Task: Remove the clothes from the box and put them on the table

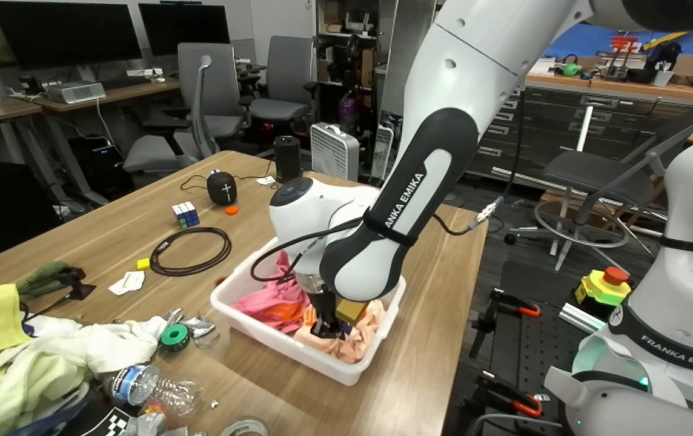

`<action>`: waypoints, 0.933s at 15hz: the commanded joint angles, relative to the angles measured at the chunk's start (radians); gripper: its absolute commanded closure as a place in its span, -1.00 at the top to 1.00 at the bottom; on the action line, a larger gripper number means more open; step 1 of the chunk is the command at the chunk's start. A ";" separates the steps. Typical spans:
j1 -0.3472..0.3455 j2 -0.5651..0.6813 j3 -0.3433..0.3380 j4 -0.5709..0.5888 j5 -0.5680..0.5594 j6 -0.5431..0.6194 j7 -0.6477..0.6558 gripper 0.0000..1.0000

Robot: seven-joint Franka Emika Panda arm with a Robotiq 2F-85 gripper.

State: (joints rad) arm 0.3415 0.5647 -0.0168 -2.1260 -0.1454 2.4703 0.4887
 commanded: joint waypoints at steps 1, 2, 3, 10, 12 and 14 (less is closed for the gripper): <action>-0.006 -0.106 -0.015 -0.039 -0.006 0.024 0.010 -0.83; -0.013 -0.144 -0.018 -0.051 -0.006 0.031 0.009 -0.83; -0.023 -0.184 -0.019 -0.061 -0.002 0.038 0.005 -0.82; -0.123 -0.454 -0.003 -0.041 0.012 0.059 -0.029 -0.86; -0.156 -0.508 0.010 0.010 0.031 0.046 -0.055 -0.86; -0.176 -0.594 0.020 -0.033 0.042 0.074 -0.018 -0.86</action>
State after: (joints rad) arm 0.2066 0.0803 -0.0255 -2.1333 -0.1318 2.5203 0.4684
